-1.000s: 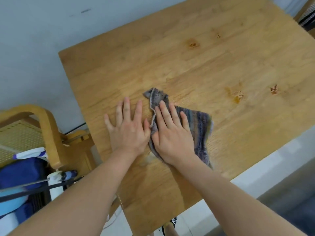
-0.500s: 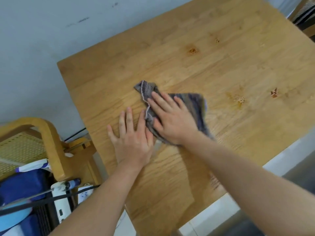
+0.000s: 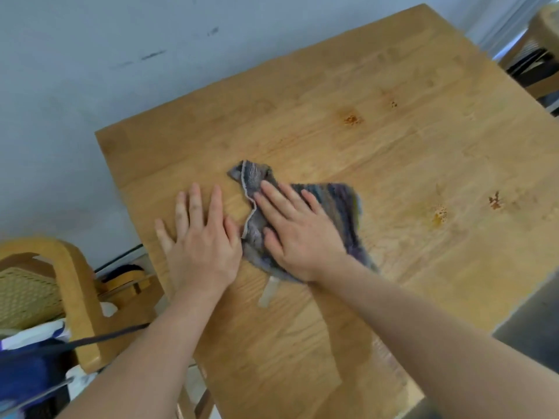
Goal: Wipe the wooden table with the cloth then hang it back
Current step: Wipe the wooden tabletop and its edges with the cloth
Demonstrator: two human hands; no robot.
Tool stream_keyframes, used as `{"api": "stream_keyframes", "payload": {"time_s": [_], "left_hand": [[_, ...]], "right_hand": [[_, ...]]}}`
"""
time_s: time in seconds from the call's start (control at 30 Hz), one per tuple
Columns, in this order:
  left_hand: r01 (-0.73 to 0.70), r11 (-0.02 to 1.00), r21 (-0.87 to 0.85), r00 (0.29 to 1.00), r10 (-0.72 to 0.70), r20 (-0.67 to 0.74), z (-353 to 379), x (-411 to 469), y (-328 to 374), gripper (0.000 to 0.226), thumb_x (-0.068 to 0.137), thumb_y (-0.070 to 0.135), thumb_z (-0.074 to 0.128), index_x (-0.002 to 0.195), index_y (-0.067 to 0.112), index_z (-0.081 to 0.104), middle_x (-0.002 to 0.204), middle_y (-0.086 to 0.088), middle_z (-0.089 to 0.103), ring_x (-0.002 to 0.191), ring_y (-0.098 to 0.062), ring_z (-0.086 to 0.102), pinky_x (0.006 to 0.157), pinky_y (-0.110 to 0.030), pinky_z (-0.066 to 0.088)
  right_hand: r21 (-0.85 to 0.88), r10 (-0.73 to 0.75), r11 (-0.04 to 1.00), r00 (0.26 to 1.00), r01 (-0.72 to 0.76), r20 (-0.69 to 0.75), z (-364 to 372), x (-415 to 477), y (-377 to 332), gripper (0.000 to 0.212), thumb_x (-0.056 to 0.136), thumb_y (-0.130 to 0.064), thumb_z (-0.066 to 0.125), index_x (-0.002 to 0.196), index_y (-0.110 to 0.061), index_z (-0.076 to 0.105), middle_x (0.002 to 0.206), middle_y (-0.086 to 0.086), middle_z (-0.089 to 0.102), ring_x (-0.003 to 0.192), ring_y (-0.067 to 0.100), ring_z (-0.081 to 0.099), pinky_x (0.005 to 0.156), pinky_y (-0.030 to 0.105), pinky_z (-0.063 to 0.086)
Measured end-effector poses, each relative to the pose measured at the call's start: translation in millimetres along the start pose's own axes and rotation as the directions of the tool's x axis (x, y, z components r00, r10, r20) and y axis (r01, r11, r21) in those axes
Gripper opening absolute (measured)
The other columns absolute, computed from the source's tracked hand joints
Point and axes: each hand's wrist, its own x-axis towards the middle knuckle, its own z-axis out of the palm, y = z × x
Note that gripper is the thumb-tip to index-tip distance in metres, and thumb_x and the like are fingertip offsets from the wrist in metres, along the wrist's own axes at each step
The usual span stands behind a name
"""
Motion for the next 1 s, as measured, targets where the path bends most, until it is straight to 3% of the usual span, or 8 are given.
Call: {"api": "stream_keyframes", "payload": {"time_s": [0.17, 0.37, 0.47, 0.53, 0.6, 0.7, 0.83, 1.0], "left_hand": [[-0.015, 1.0, 0.002, 0.999, 0.015, -0.033, 2, -2, -1, 0.054, 0.098, 0.044, 0.019, 0.149, 0.029, 0.027, 0.158, -0.006, 0.025, 0.146, -0.026, 0.017, 0.111, -0.063, 0.016], [-0.026, 1.0, 0.014, 0.999, 0.027, -0.028, 3, 1, -3, 0.053, 0.096, 0.041, 0.024, 0.147, 0.027, 0.032, 0.157, -0.007, 0.027, 0.145, -0.028, 0.02, 0.11, -0.064, 0.018], [-0.034, 0.999, 0.005, 0.999, 0.034, -0.022, 5, 0, -4, 0.055, 0.097, 0.042, 0.019, 0.15, 0.03, 0.024, 0.159, -0.006, 0.021, 0.146, -0.027, 0.015, 0.112, -0.062, 0.014], [-0.028, 1.0, 0.001, 1.0, 0.028, -0.01, 6, 2, -4, 0.056, 0.096, 0.043, 0.015, 0.151, 0.031, 0.017, 0.16, -0.004, 0.016, 0.147, -0.026, 0.01, 0.113, -0.061, 0.01], [-0.023, 1.0, 0.002, 1.0, 0.023, 0.004, 6, 4, -4, 0.057, 0.096, 0.044, 0.012, 0.151, 0.031, 0.013, 0.161, -0.004, 0.013, 0.148, -0.026, 0.007, 0.113, -0.061, 0.008], [-0.027, 1.0, -0.002, 1.0, 0.027, 0.011, 4, 3, -4, 0.057, 0.095, 0.044, 0.015, 0.151, 0.031, 0.017, 0.161, -0.004, 0.013, 0.148, -0.026, 0.008, 0.113, -0.062, 0.009], [-0.033, 0.999, -0.018, 0.999, 0.033, 0.003, 4, 1, -5, 0.056, 0.095, 0.043, 0.02, 0.149, 0.03, 0.027, 0.16, -0.004, 0.019, 0.147, -0.026, 0.013, 0.112, -0.062, 0.012], [-0.034, 0.999, -0.017, 0.999, 0.035, 0.015, 4, 2, -5, 0.059, 0.094, 0.042, 0.017, 0.151, 0.029, 0.019, 0.16, -0.006, 0.017, 0.147, -0.027, 0.011, 0.112, -0.062, 0.011]], "right_hand": [[0.002, 0.48, 0.877, 0.876, -0.48, -0.048, -20, 31, 73, 0.061, 0.101, -0.04, 0.023, 0.157, -0.019, 0.014, 0.165, -0.001, 0.005, 0.151, 0.019, 0.001, 0.121, 0.046, 0.008], [0.03, 0.003, 1.0, 1.0, -0.004, 0.03, 1, 41, -30, 0.061, 0.097, -0.041, 0.021, 0.155, -0.021, 0.023, 0.164, -0.005, 0.014, 0.151, 0.017, 0.008, 0.12, 0.043, 0.008], [-0.004, 0.162, 0.987, 0.986, -0.163, -0.041, -12, 62, 26, 0.062, 0.096, -0.041, 0.027, 0.154, -0.02, 0.026, 0.163, -0.002, 0.018, 0.15, 0.018, 0.013, 0.12, 0.046, 0.015], [0.008, 0.368, 0.93, 0.929, -0.368, -0.033, -21, 74, 57, 0.061, 0.1, -0.041, 0.024, 0.156, -0.02, 0.016, 0.165, -0.002, 0.008, 0.151, 0.017, 0.004, 0.121, 0.045, 0.009], [0.008, 0.422, 0.906, 0.905, -0.423, -0.043, -19, 80, 50, 0.06, 0.101, -0.04, 0.022, 0.157, -0.02, 0.012, 0.165, -0.003, 0.003, 0.151, 0.017, -0.001, 0.121, 0.045, 0.005], [-0.032, 0.167, 0.985, 0.986, -0.168, -0.02, -8, 79, -4, 0.06, 0.098, -0.041, 0.026, 0.156, -0.024, 0.019, 0.164, -0.005, 0.01, 0.151, 0.018, 0.005, 0.12, 0.048, 0.011], [-0.05, -0.083, 0.995, 0.995, 0.086, 0.062, -7, 62, -6, 0.057, 0.1, -0.045, 0.025, 0.155, -0.03, 0.022, 0.164, -0.008, 0.012, 0.151, 0.014, 0.006, 0.12, 0.041, 0.008], [-0.065, 0.41, 0.909, 0.912, -0.411, -0.023, -21, 54, 62, 0.061, 0.1, -0.046, 0.018, 0.157, -0.026, 0.011, 0.165, -0.005, 0.003, 0.151, 0.015, 0.0, 0.121, 0.046, 0.009]]}}
